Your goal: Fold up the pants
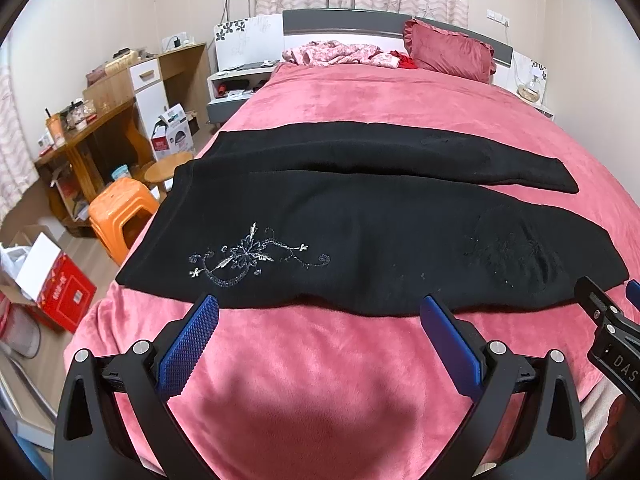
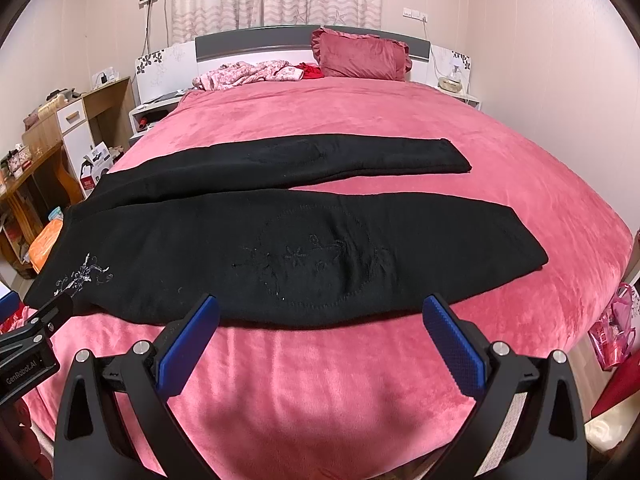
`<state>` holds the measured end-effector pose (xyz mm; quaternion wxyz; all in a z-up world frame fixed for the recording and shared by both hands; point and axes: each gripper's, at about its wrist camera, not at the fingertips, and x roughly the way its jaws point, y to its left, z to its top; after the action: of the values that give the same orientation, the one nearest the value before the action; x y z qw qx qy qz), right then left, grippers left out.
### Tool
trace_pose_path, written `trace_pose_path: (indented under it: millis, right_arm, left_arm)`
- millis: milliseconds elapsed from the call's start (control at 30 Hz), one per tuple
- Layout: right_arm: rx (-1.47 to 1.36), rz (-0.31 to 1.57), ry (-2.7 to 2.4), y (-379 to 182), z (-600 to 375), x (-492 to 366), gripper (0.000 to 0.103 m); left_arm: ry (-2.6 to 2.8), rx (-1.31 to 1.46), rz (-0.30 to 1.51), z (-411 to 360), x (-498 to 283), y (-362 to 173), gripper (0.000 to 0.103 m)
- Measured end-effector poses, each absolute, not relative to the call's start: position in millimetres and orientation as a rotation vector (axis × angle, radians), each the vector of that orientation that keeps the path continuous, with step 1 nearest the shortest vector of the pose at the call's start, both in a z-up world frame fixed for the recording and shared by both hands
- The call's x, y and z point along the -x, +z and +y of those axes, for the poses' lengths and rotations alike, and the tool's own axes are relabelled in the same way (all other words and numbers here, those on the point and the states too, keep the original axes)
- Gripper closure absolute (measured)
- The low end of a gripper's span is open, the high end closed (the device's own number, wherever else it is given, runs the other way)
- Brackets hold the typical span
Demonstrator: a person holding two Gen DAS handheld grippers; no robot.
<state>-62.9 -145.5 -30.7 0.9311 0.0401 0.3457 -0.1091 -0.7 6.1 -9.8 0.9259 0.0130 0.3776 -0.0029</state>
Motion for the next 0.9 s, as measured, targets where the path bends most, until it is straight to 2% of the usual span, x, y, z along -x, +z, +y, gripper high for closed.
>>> trace_pose_path:
  millis: [900]
  right_arm:
    - [-0.092,0.725,-0.209,-35.1,-147.0,61.9,0.002]
  left_arm:
    - [0.003,-0.027,0.799,10.1,-2.9,-16.9,0.003]
